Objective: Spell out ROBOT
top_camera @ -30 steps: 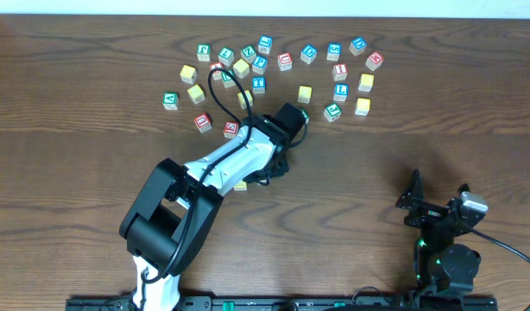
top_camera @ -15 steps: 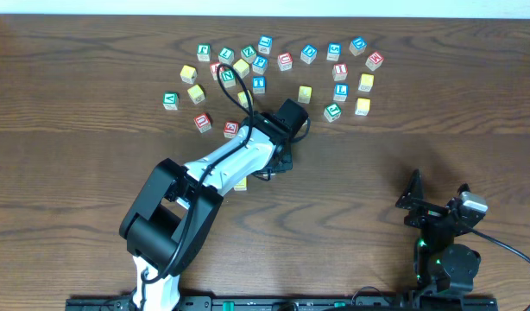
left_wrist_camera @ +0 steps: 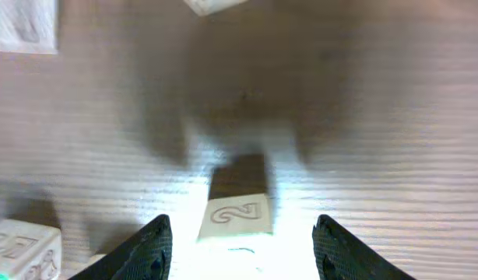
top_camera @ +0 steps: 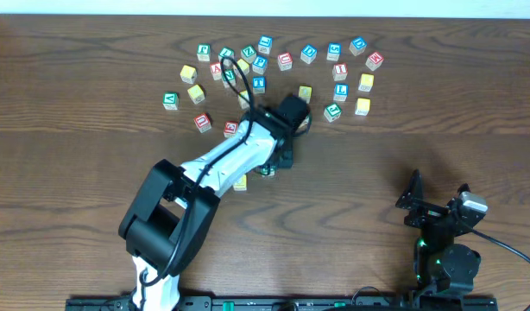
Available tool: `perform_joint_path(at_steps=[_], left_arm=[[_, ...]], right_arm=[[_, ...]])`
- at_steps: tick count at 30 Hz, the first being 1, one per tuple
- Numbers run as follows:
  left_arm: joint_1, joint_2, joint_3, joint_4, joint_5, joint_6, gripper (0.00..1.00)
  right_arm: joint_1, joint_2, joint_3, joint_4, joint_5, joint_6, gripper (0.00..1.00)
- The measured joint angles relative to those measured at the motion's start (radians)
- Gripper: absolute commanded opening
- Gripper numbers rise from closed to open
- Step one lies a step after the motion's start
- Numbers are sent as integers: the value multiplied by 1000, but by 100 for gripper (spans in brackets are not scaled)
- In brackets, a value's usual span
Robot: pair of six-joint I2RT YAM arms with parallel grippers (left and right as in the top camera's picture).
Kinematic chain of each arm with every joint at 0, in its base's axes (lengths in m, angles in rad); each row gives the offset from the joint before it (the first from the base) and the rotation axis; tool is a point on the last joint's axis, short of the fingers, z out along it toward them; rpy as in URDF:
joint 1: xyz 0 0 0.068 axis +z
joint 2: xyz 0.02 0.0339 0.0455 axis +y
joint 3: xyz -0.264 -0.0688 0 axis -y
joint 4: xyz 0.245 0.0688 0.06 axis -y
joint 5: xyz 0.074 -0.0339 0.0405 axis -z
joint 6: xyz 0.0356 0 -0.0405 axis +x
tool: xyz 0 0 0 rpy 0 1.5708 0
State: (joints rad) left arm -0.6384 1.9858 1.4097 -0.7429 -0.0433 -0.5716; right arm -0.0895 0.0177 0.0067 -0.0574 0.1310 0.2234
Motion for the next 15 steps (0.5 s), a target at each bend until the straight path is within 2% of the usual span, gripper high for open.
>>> perform_joint_path(at_steps=[4,7,15], left_arm=[[27,-82,53,-100,-1,5,58],[50,-178,63,-234,-8,5,58],[75,-181,-73,-185,4,4,58]], right_arm=[[0,0,0,0,0,0,99],[0,0,0,0,0,0,99],[0,0,0,0,0,0,99]])
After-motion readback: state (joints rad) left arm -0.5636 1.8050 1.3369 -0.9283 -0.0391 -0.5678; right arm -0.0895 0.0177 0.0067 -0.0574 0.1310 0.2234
